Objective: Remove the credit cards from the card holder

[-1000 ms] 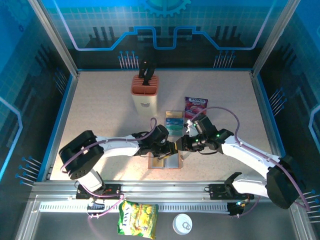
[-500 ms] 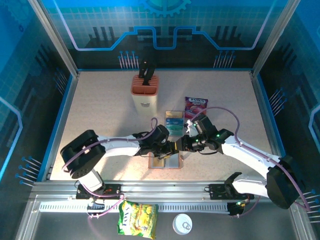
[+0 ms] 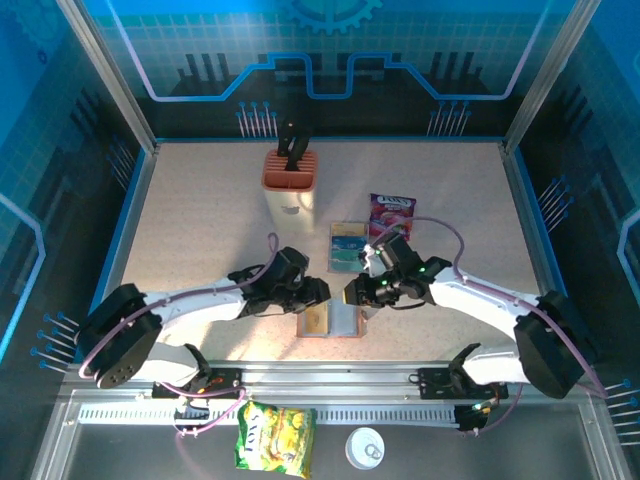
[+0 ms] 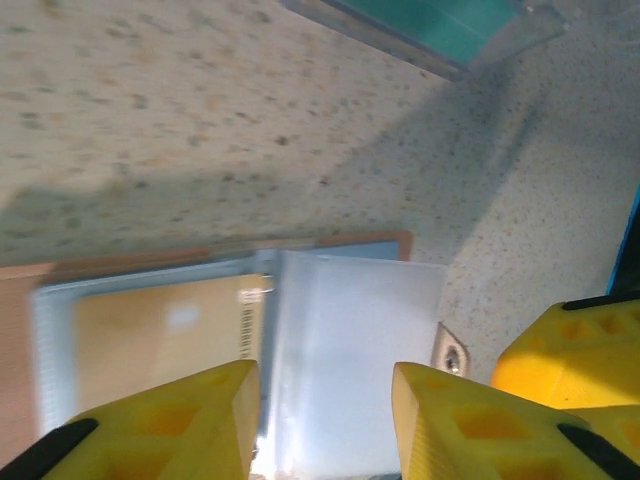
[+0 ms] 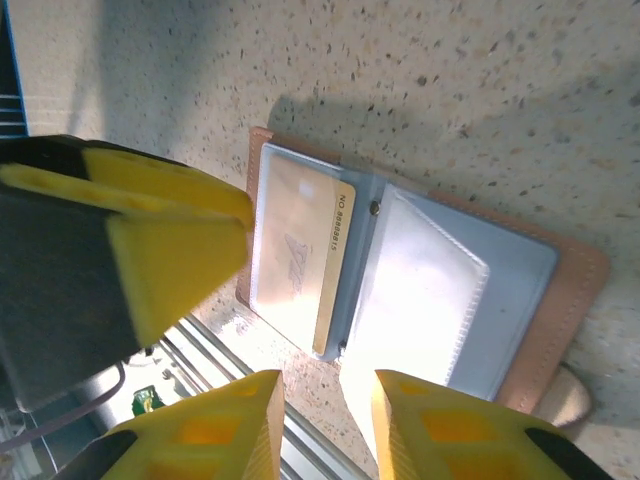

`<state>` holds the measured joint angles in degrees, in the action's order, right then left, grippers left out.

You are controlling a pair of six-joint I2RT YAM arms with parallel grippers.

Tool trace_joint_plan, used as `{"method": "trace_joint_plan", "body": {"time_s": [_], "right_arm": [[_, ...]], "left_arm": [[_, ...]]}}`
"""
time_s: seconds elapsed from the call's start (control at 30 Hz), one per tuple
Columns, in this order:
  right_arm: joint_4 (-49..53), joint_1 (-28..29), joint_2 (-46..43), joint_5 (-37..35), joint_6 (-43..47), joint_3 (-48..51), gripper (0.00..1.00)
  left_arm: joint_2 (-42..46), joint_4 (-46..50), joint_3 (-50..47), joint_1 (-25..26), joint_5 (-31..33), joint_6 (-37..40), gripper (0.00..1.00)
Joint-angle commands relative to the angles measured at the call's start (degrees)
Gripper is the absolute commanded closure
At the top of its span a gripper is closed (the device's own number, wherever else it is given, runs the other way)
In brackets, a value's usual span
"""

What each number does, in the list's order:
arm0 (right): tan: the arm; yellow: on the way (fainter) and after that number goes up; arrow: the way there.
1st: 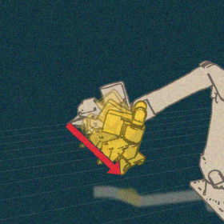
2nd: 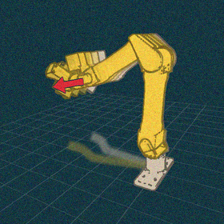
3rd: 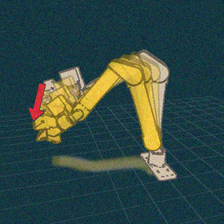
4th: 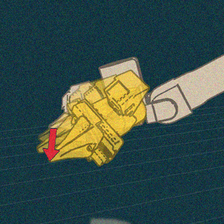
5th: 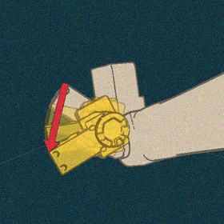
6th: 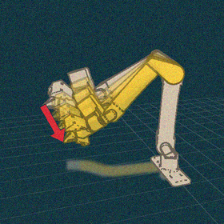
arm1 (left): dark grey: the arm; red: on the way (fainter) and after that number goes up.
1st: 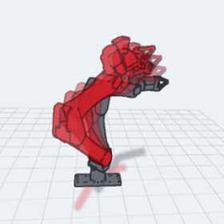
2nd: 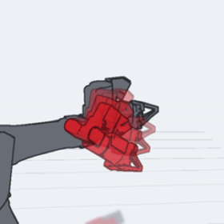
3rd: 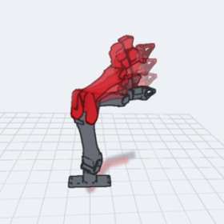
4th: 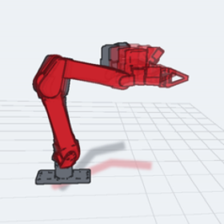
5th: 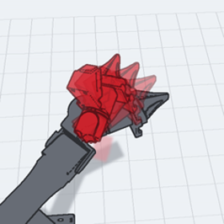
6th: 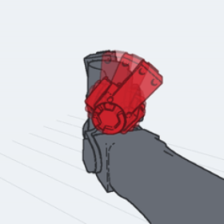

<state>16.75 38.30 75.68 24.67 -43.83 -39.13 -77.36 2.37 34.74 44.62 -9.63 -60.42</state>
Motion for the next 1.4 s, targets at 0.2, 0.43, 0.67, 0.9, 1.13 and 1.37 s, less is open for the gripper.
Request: {"method": "trace_joint_plan", "body": {"time_s": [0.2, 0.43, 0.67, 0.9, 1.13, 1.37], "right_arm": [[-3.54, 4.47, 6.46, 1.13, -2.18, -4.35, 0.73], [-6.32, 6.88, 10.98, 1.87, -3.54, -4.90, 0.74], [-10.15, 8.64, 14.70, 2.58, -5.45, -4.52, 0.74], [-11.52, 9.33, 16.99, 2.92, -5.85, -4.55, 0.74], [-12.17, 9.37, 18.40, 3.28, -5.86, -4.63, 0.75], [-13.46, 9.37, 19.49, 3.63, -6.13, -4.35, 0.76]], "left_arm": [[8.79, 5.31, -7.27, -3.46, 1.28, 1.54, 0.72], [7.97, 2.84, -8.77, -4.28, -1.18, 1.67, 0.83], [4.08, 0.64, -8.11, -4.34, -3.54, 2.15, 0.91], [2.33, -0.04, -8.20, -4.32, -4.54, 2.36, 0.93], [1.48, -0.14, -9.16, -4.33, -4.19, 2.50, 0.93], [0.12, 0.32, -9.32, -4.30, -4.19, 2.73, 0.93]]}}
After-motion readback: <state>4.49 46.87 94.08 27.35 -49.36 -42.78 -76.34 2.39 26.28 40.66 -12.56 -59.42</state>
